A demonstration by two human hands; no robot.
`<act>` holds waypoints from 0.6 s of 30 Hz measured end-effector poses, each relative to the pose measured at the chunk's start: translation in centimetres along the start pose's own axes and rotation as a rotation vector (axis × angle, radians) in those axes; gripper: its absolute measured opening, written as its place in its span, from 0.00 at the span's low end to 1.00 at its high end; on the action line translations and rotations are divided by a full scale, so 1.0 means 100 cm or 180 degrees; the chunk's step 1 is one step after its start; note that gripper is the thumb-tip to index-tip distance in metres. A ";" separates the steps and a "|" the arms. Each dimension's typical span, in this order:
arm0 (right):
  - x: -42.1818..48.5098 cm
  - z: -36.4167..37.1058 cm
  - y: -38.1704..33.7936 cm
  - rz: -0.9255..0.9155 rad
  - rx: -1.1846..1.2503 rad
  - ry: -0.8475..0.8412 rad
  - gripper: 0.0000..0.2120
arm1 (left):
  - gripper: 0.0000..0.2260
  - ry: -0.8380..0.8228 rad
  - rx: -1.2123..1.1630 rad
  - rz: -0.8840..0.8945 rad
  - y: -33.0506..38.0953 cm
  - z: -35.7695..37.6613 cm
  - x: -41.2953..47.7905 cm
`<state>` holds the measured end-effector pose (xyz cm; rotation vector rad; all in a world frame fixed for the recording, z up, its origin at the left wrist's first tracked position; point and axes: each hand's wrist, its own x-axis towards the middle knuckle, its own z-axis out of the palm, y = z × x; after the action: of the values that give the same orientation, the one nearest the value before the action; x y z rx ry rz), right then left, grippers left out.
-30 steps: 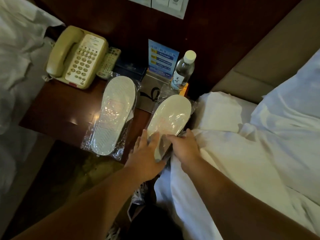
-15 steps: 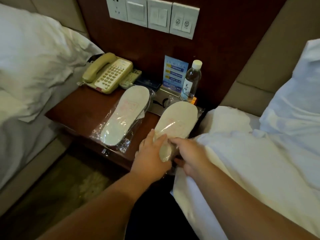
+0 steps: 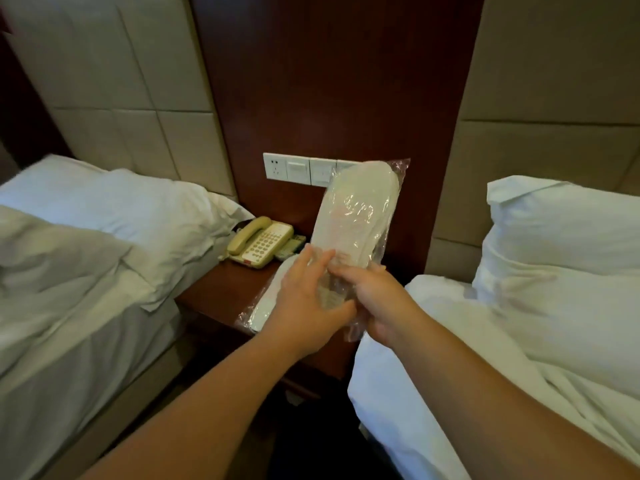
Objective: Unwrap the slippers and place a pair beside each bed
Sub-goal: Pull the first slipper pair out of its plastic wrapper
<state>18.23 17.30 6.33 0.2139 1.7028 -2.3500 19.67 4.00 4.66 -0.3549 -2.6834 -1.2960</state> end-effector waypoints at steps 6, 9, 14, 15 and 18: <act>-0.025 0.018 -0.026 -0.1468 -0.1643 0.0836 0.25 | 0.28 0.0224 -0.1006 -0.0041 0.031 -0.034 -0.025; -0.041 0.034 -0.028 -0.2143 -0.2110 0.0501 0.25 | 0.30 0.0171 -0.1989 -0.0178 0.041 -0.042 -0.031; -0.059 0.061 -0.024 -0.3109 -0.3553 0.0278 0.35 | 0.33 0.0599 -0.3120 -0.0360 0.054 -0.069 -0.031; -0.062 0.064 -0.024 -0.3273 -0.3718 0.0145 0.35 | 0.33 0.0723 -0.3398 -0.0483 0.055 -0.075 -0.031; -0.070 0.069 -0.025 -0.3537 -0.3774 -0.0351 0.30 | 0.28 0.0869 -0.3972 -0.0791 0.051 -0.085 -0.034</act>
<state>24.39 12.17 12.52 -1.2782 3.2212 -1.1457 24.50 -0.11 12.96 0.0709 -1.4129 -2.6906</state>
